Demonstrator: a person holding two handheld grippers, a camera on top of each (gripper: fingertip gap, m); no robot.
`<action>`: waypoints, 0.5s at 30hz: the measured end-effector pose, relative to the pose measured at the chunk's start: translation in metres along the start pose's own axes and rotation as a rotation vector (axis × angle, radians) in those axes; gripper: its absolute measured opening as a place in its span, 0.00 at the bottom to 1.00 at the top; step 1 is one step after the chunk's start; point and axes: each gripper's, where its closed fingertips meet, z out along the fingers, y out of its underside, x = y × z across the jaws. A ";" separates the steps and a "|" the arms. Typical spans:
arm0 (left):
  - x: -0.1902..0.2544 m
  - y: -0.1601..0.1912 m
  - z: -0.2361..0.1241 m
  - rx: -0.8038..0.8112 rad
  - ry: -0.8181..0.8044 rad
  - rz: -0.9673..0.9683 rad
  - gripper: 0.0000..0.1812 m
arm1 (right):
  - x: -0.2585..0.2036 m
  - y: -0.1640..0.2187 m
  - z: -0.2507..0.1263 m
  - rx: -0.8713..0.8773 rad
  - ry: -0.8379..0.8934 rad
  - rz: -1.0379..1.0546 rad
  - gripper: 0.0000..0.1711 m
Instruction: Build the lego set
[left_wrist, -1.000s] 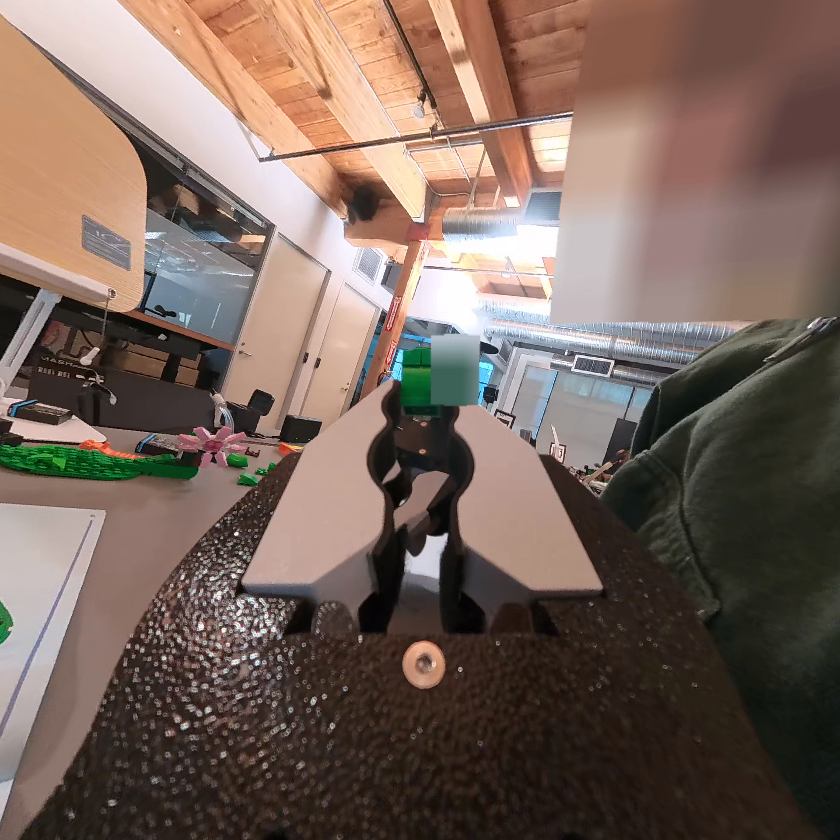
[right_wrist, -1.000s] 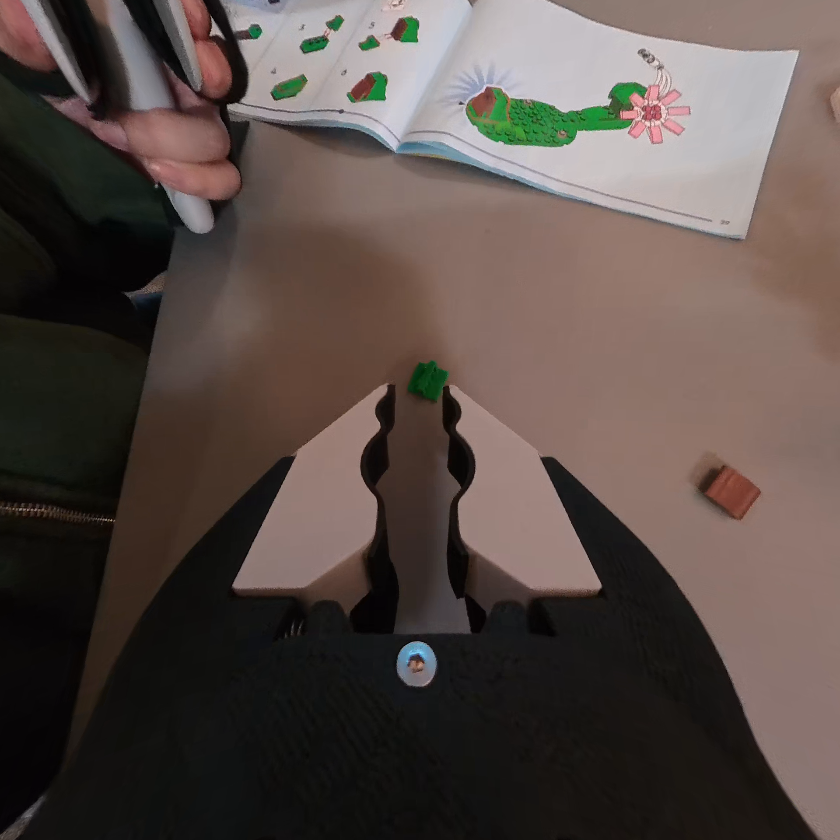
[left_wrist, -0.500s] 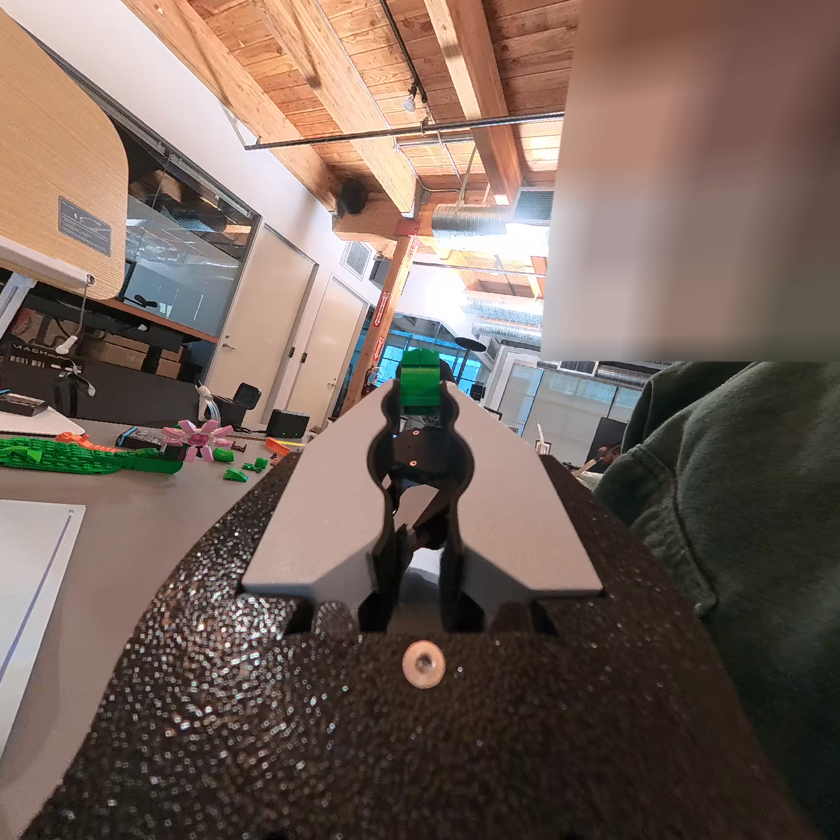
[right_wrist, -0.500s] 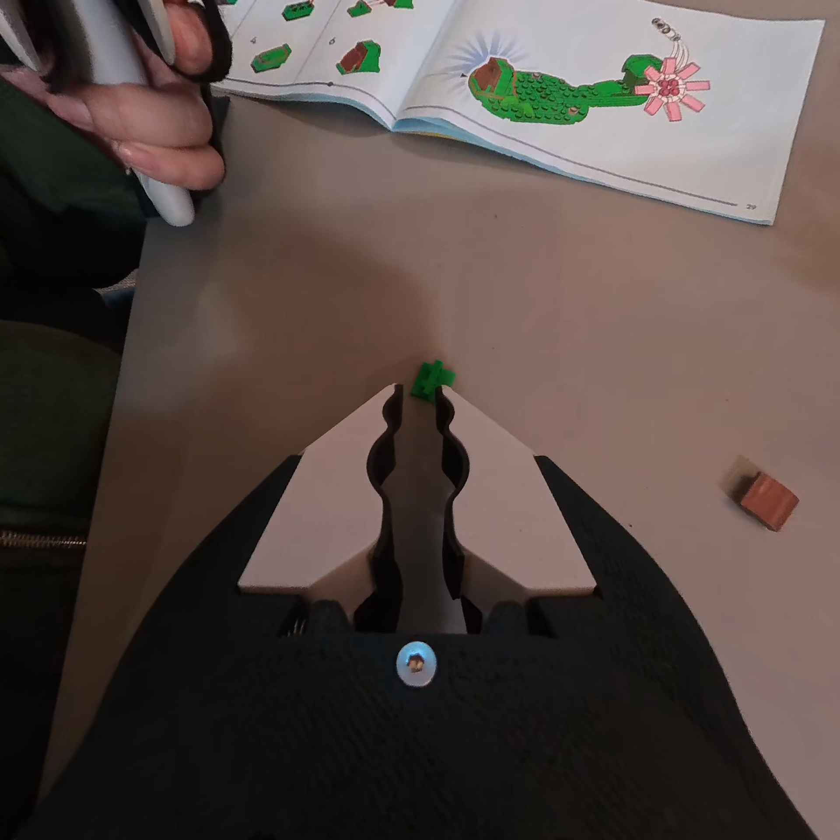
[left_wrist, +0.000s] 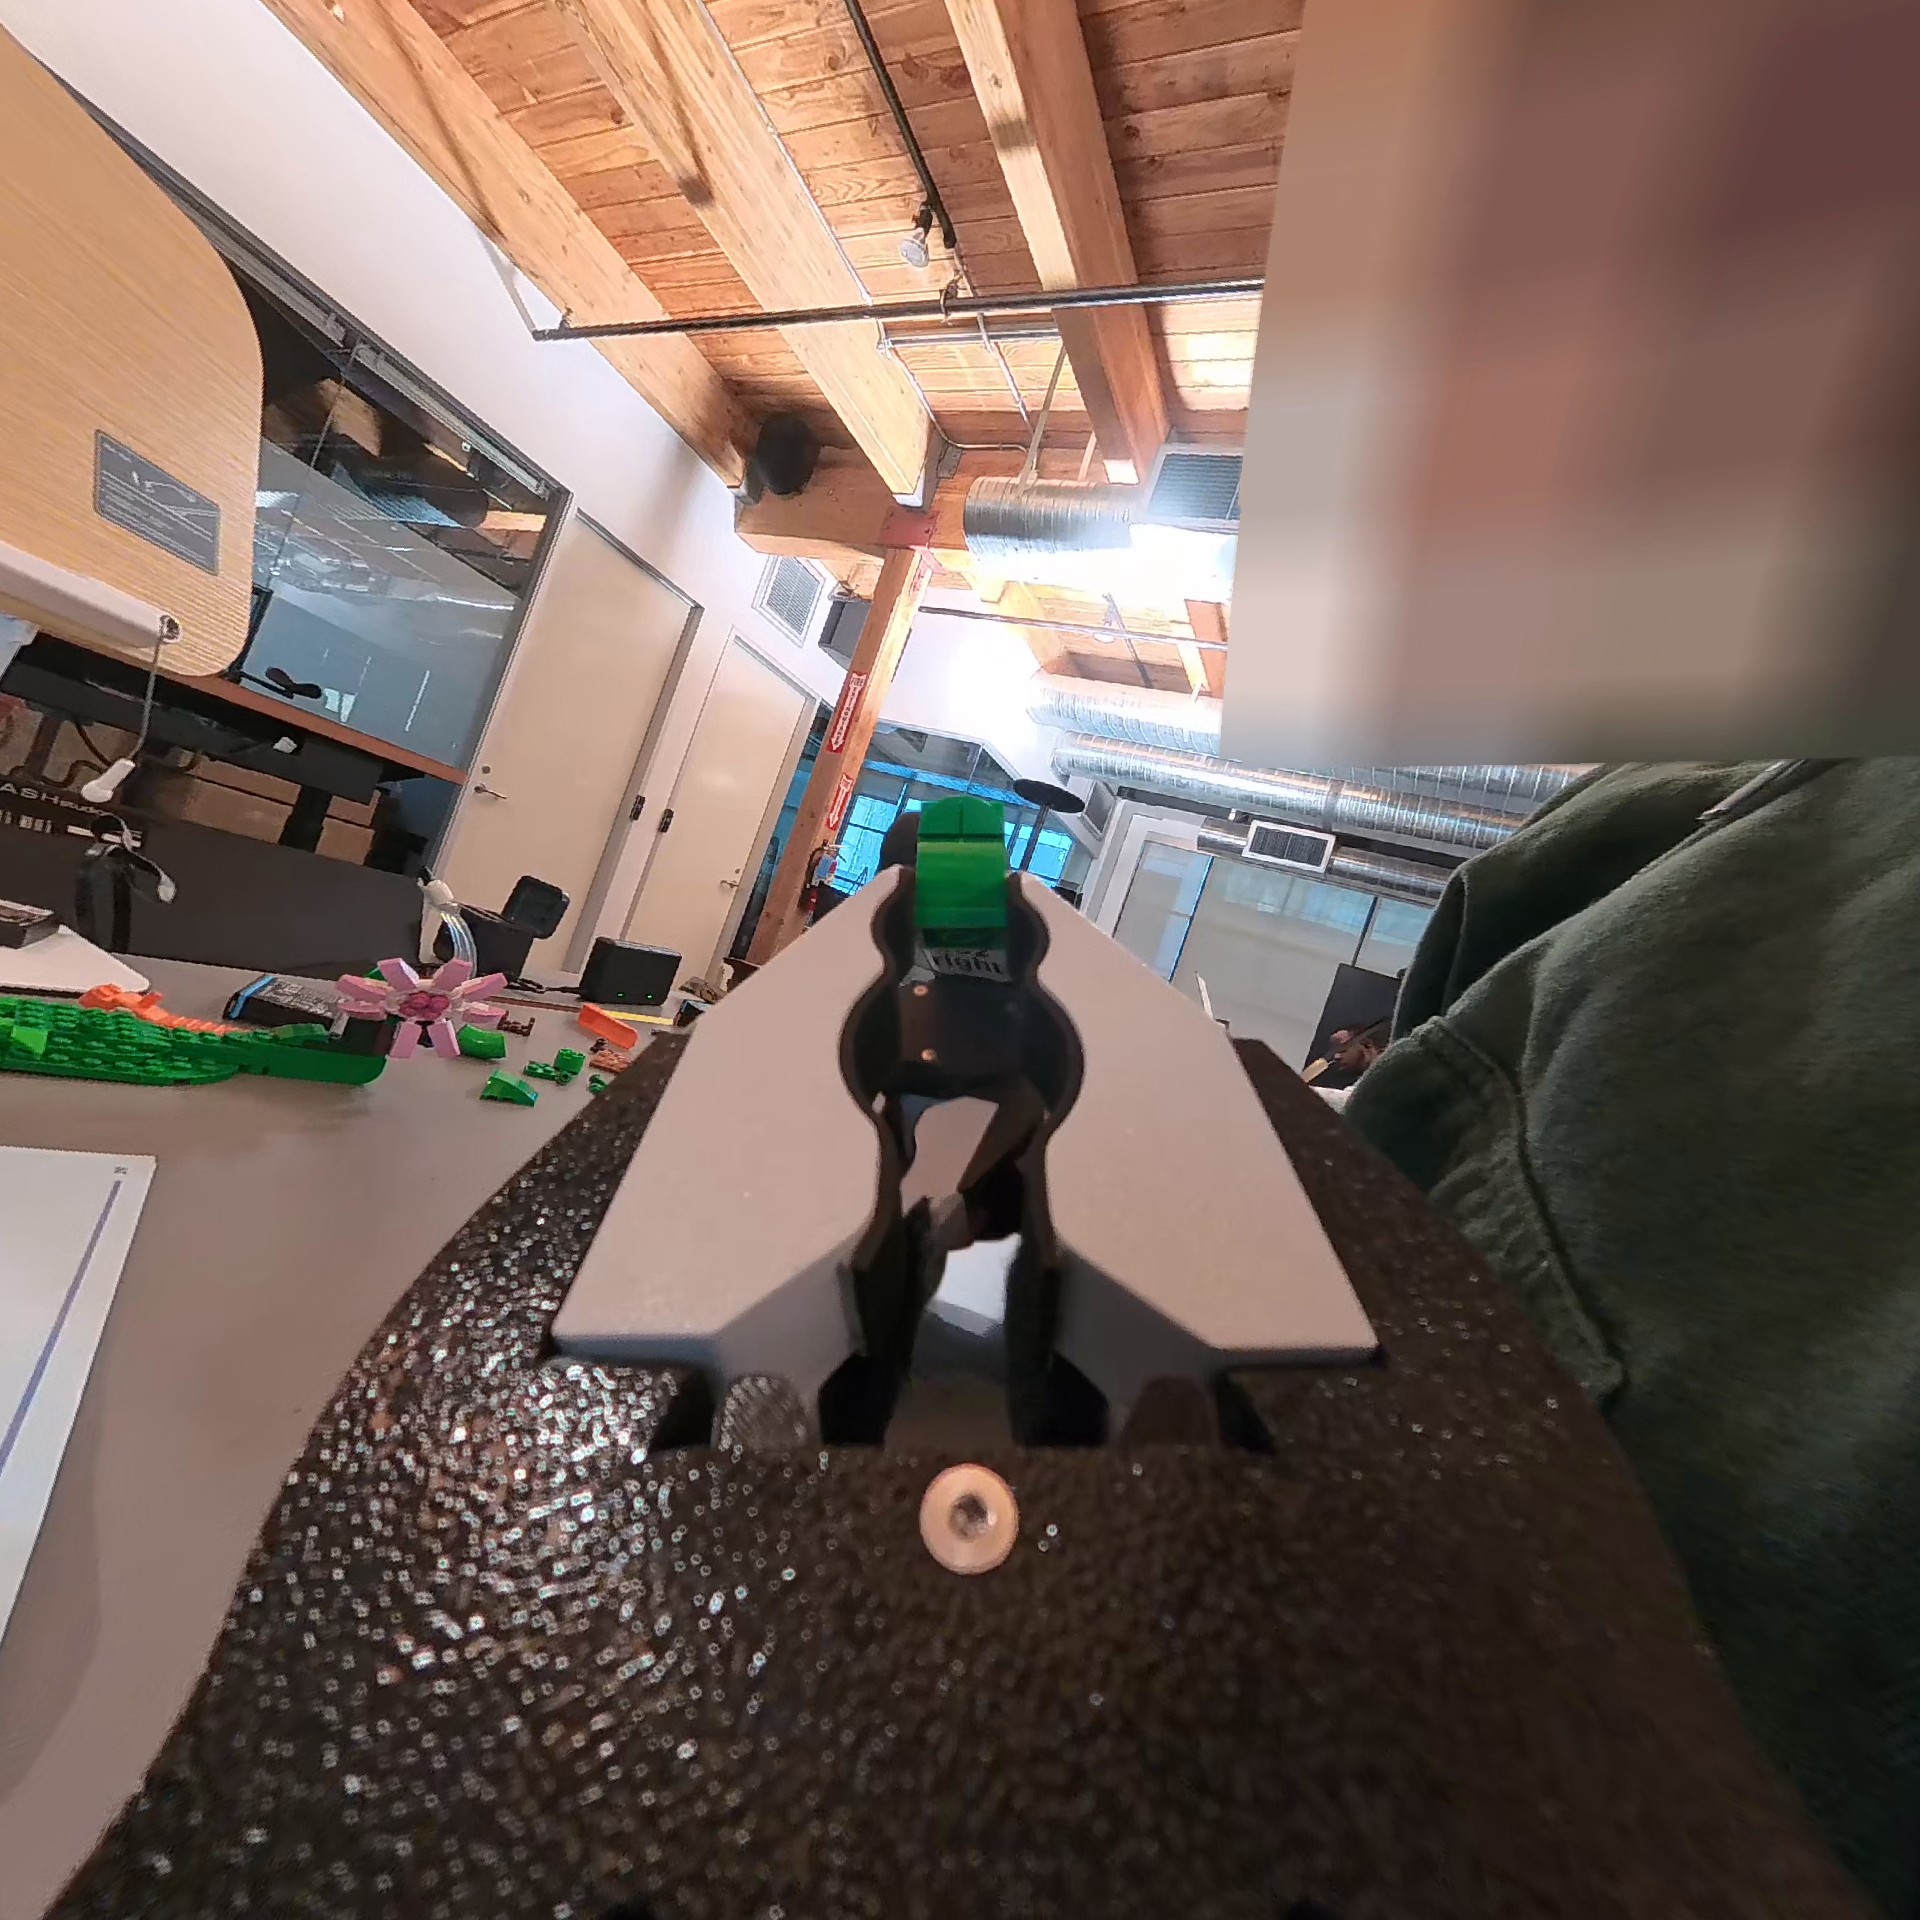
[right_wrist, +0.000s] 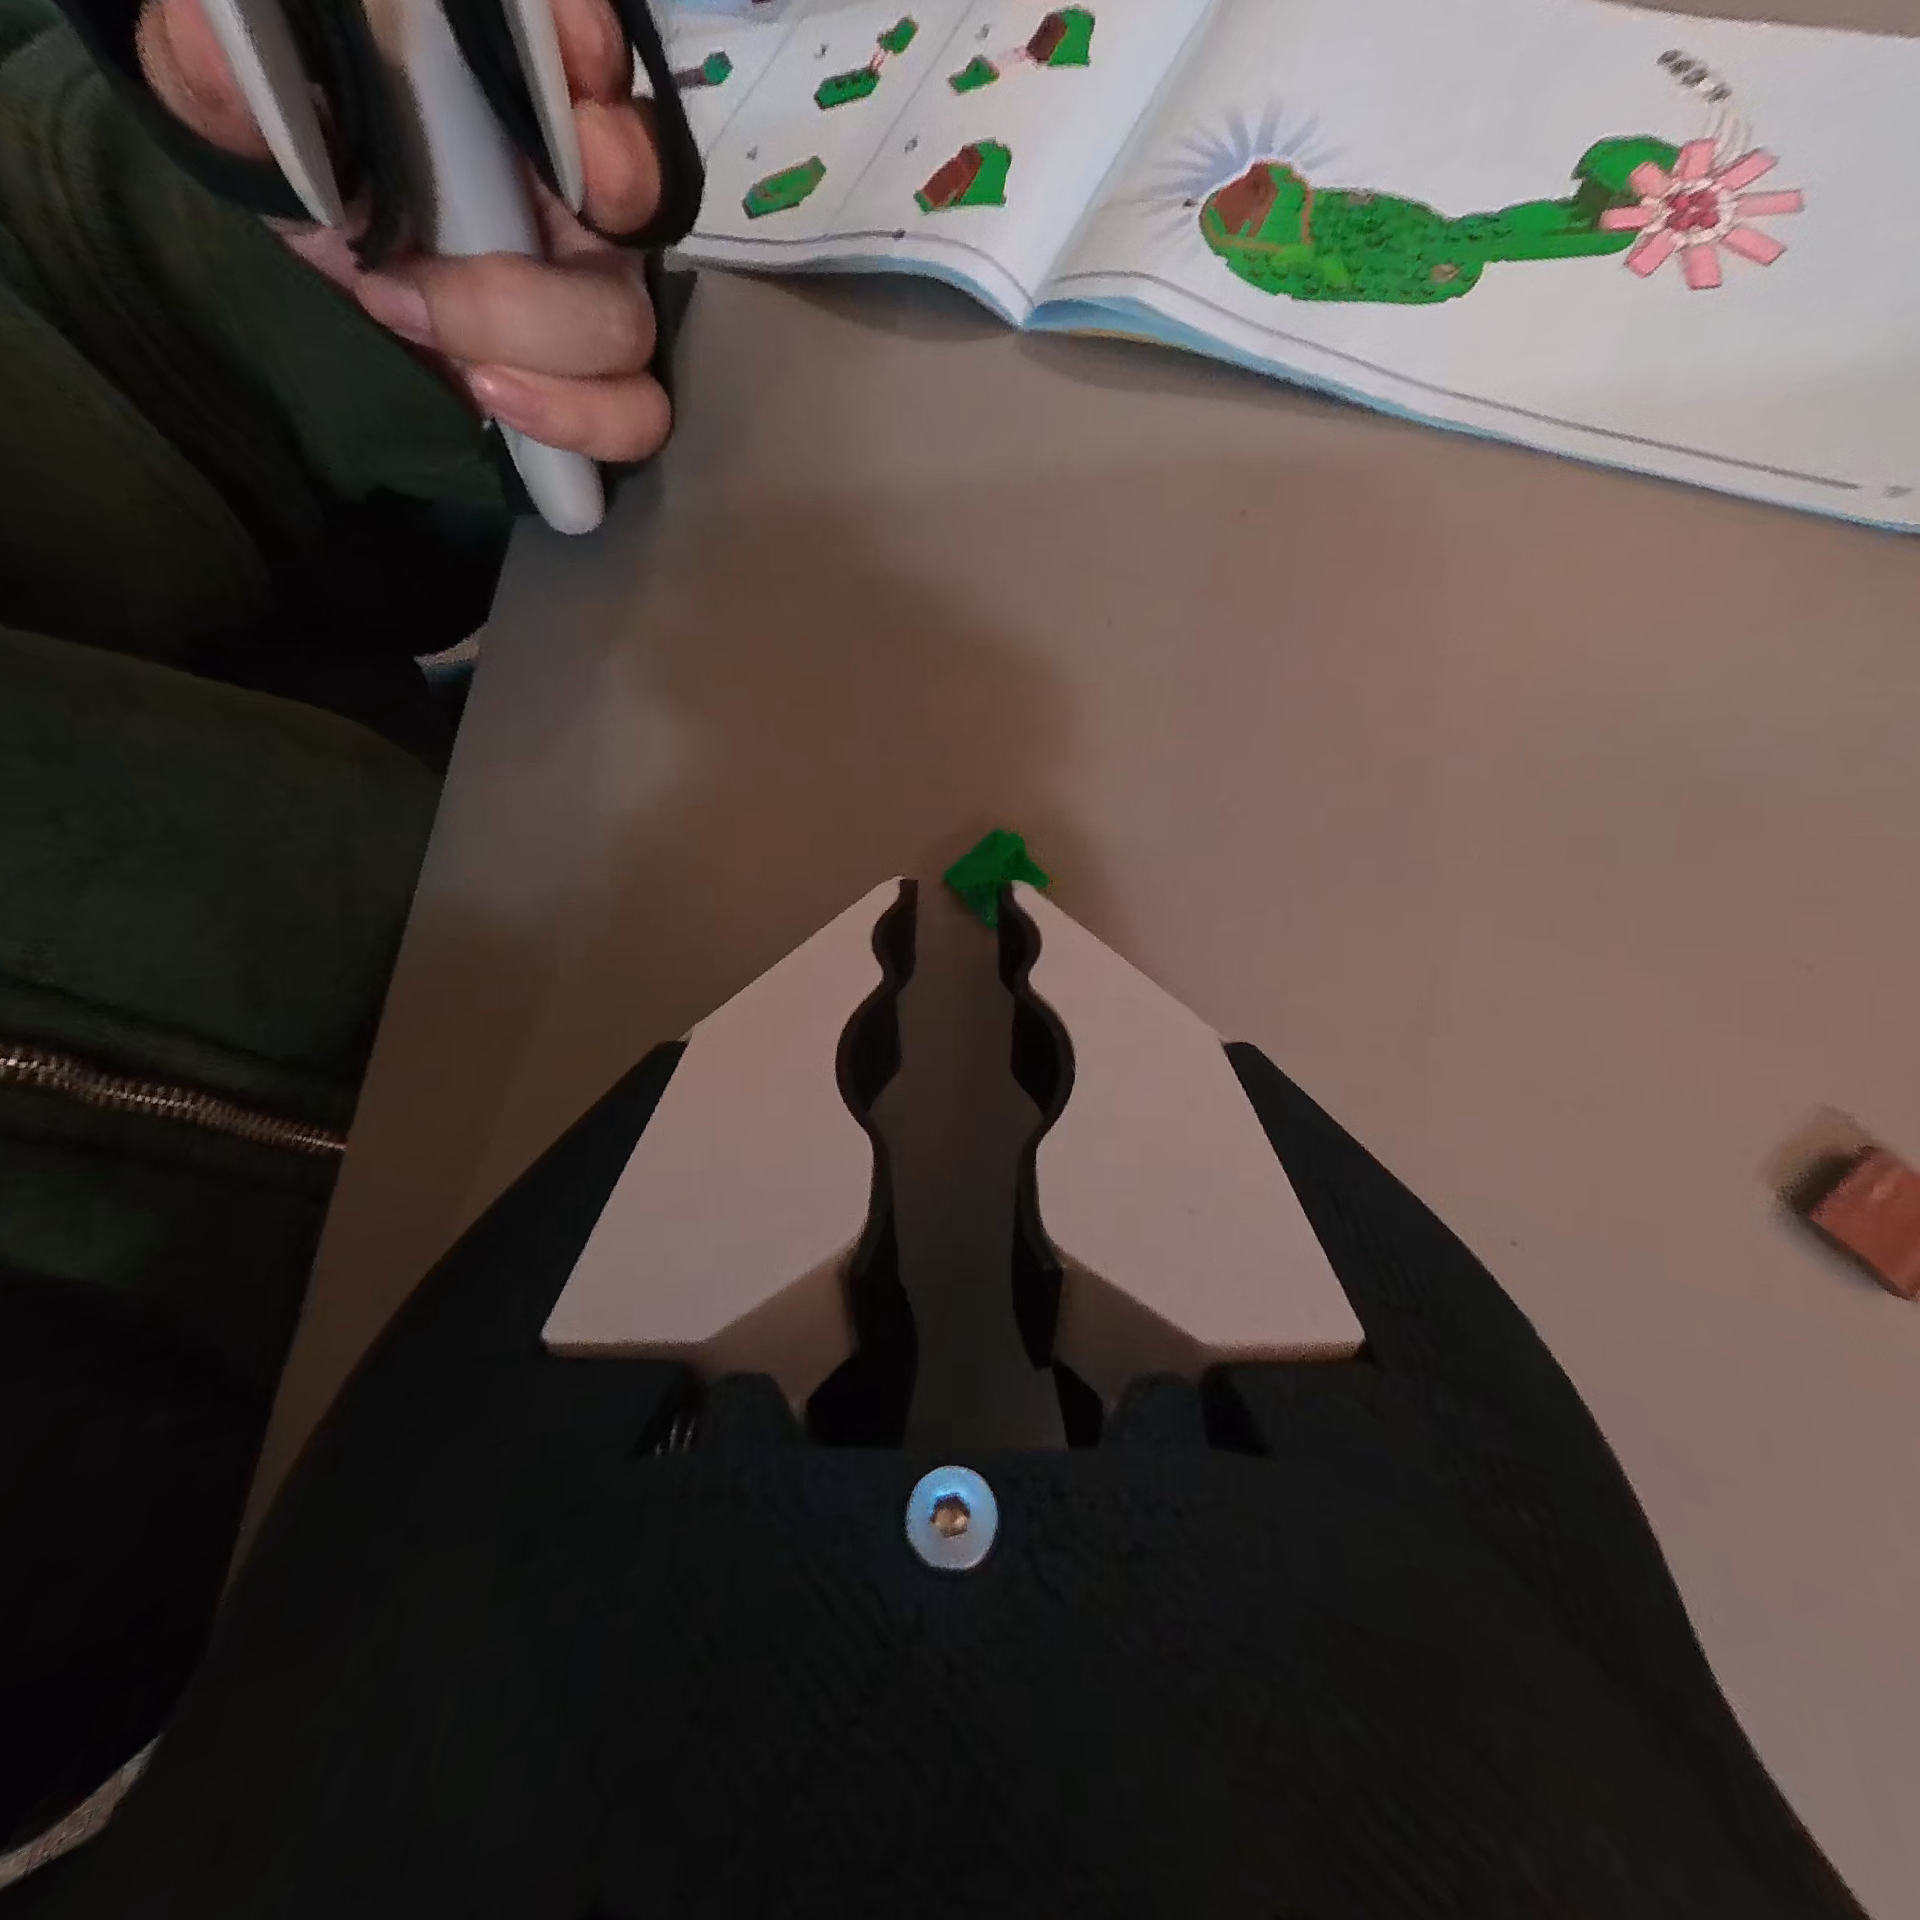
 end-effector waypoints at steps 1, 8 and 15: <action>0.000 0.000 0.000 0.000 0.001 -0.001 0.08 | 0.002 -0.002 -0.002 0.013 0.005 -0.011 0.08; 0.001 0.002 0.001 -0.008 0.012 -0.008 0.08 | -0.001 -0.012 -0.002 0.038 -0.079 -0.244 0.17; 0.002 0.002 0.001 -0.011 0.024 -0.017 0.08 | 0.004 0.002 0.009 -0.065 -0.209 -0.321 0.15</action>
